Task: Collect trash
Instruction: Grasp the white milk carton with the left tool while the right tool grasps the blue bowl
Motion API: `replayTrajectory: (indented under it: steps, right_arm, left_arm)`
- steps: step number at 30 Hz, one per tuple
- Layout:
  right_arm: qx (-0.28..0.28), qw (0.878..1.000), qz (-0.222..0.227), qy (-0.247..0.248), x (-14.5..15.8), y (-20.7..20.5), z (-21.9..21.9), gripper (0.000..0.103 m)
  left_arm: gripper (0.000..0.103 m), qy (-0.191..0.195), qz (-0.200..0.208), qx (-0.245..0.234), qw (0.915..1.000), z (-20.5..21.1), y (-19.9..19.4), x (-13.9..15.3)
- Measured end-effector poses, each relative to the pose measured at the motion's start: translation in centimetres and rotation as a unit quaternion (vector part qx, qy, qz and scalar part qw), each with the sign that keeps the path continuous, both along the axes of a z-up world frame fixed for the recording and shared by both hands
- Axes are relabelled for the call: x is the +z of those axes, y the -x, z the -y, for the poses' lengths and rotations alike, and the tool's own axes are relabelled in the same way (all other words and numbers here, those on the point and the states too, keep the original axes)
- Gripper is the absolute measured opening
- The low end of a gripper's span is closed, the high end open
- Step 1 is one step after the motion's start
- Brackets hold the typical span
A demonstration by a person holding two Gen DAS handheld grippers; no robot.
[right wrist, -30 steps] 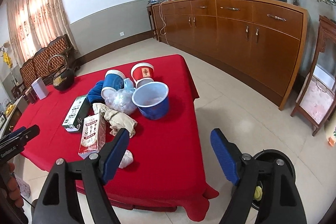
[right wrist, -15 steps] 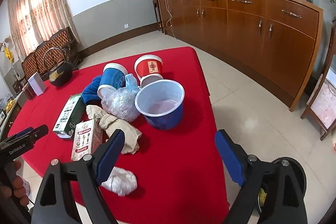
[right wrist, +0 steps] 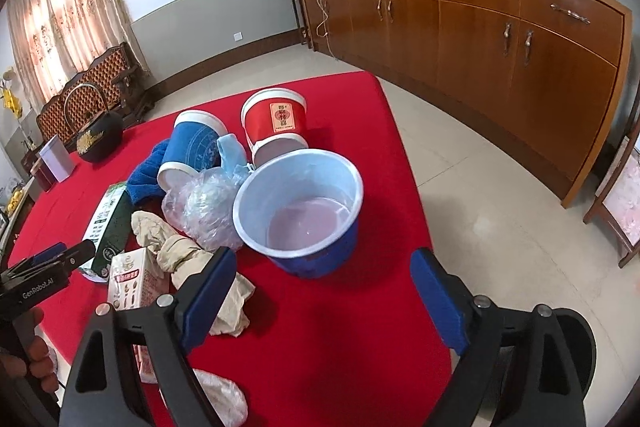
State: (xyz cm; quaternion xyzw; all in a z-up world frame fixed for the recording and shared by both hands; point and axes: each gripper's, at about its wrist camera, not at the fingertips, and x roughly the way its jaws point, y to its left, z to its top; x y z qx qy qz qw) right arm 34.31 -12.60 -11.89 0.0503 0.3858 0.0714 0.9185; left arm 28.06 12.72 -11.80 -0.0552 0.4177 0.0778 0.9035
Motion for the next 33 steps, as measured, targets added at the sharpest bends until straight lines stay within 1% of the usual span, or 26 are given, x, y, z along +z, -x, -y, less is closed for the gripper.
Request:
replayTrajectory:
  steps: [13, 20, 22, 23, 24, 26, 29, 31, 32, 33]
  right_arm:
    - [0.015, 1.000, -0.018, 0.017, -2.1, -3.0, -1.2, 0.092]
    - [0.015, 0.999, -0.017, 0.023, -2.6, -4.8, -1.8, 0.093]
    - [0.017, 0.999, -0.024, 0.022, -2.8, -5.4, -1.9, 0.094]
    - [0.019, 0.999, -0.026, 0.020, -2.8, -5.6, -1.9, 0.094]
    - [0.021, 0.999, -0.027, 0.017, -2.9, -5.8, -1.9, 0.094]
    - [0.023, 0.999, -0.025, 0.011, -2.8, -6.1, -1.7, 0.093]
    - [0.026, 1.000, -0.013, -0.004, -2.5, -5.9, -1.4, 0.093]
    - [0.027, 1.000, -0.009, -0.006, -2.4, -5.9, -1.4, 0.087]
    - [0.029, 1.000, -0.008, -0.008, -2.4, -5.8, -1.3, 0.081]
    - [0.030, 0.999, -0.009, -0.007, -2.4, -5.8, -1.4, 0.079]
  left_arm:
    - [0.078, 0.010, -0.018, -0.005, 0.9998, 0.7, -2.0, -1.6]
    - [0.078, 0.018, -0.024, -0.009, 0.9995, 0.5, -2.7, -2.3]
    - [0.077, 0.024, -0.026, -0.012, 0.9993, 0.5, -2.8, -2.6]
    - [0.074, 0.028, -0.026, -0.013, 0.9992, 0.4, -2.8, -2.7]
    - [0.067, 0.029, -0.027, -0.015, 0.9991, 0.4, -2.9, -2.8]
    - [0.060, 0.028, -0.025, -0.015, 0.9992, 0.4, -2.8, -2.9]
    - [0.057, 0.033, -0.020, -0.013, 0.9992, 0.2, -2.6, -2.8]
    - [0.055, 0.033, -0.018, -0.014, 0.9992, 0.1, -2.6, -2.8]
    - [0.055, 0.034, -0.016, -0.015, 0.9992, 0.0, -2.6, -2.8]
    - [0.055, 0.035, -0.015, -0.013, 0.9992, 0.0, -2.5, -2.8]
